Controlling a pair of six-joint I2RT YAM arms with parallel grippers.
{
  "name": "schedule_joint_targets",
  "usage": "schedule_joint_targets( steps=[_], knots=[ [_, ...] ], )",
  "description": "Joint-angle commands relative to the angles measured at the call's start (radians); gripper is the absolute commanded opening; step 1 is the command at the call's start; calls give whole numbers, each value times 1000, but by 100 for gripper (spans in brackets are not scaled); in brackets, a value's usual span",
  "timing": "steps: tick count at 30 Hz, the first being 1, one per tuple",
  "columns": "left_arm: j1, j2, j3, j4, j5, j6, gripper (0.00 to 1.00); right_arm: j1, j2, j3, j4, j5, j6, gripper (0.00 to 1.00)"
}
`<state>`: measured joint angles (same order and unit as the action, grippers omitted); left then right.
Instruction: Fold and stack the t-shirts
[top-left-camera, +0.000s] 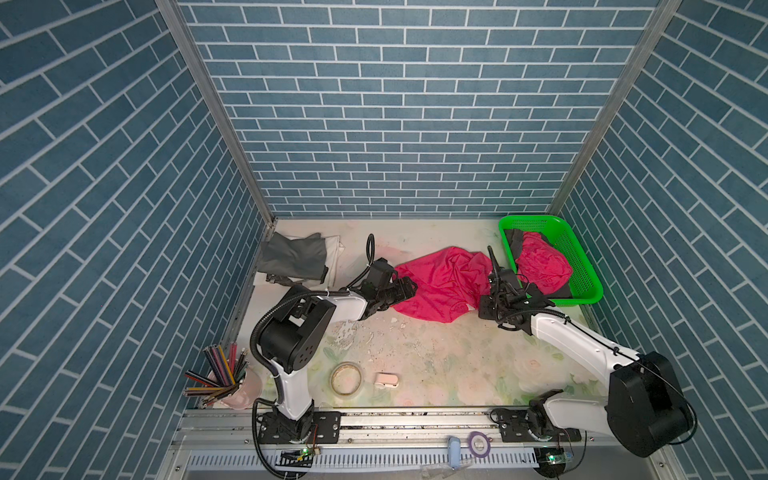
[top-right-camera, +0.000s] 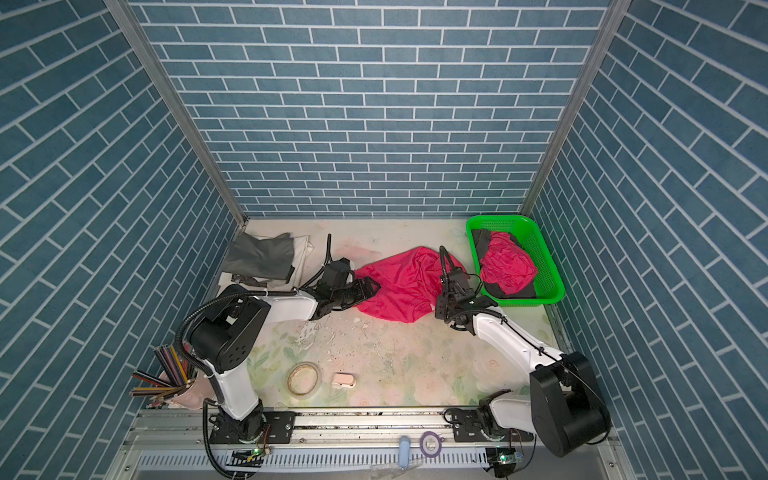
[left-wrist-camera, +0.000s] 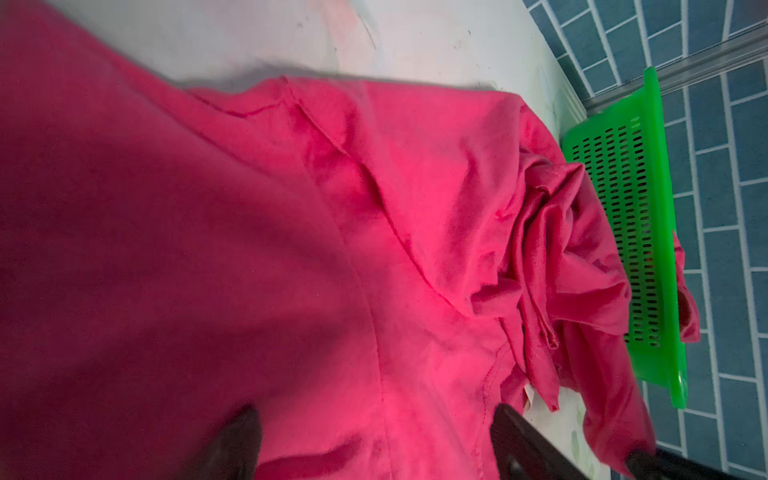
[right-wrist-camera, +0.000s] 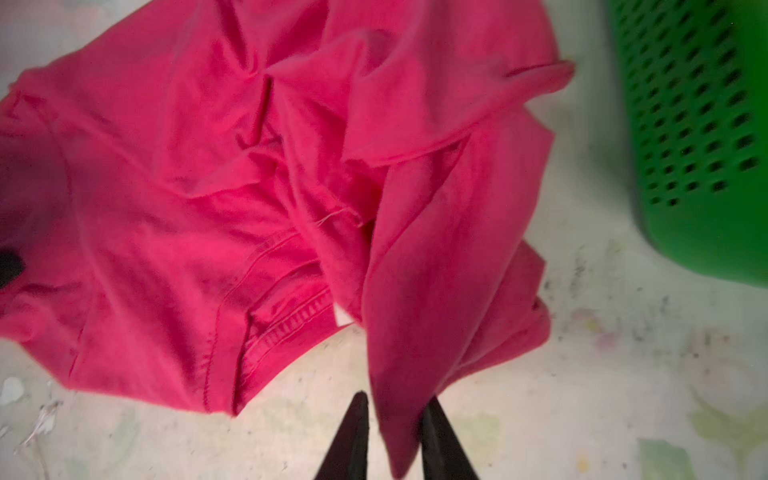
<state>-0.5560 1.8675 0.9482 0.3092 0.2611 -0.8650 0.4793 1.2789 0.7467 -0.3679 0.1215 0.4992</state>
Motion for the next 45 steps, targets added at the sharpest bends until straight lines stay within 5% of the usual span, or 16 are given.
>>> schedule_joint_targets(
  steps=[1, 12, 16, 19, 26, 34, 39, 45],
  knots=[
    [47, 70, 62, -74, -34, 49, 88, 41, -28, 5, -22, 5, 57, 32],
    [98, 299, 409, -265, -147, 186, 88, 47, -52, 59, 13, 17, 5, 79],
    [113, 345, 635, -424, -223, 268, 88, 47, 95, 195, 28, -2, -20, 86],
    [114, 251, 668, -465, -262, 298, 88, 44, 236, 307, 42, 3, 4, 87],
    [168, -126, 253, -203, -107, 170, 88, 38, 527, 528, 107, -117, 82, 82],
    [139, -281, -105, 3, 99, -55, 88, 51, 659, 584, 109, -114, 107, 76],
    [120, -318, -221, 68, 103, -140, 88, 53, 689, 556, 155, -114, 141, 73],
    [68, -301, -235, 74, 89, -186, 88, 64, 727, 568, 174, -67, 146, 56]
  ],
)
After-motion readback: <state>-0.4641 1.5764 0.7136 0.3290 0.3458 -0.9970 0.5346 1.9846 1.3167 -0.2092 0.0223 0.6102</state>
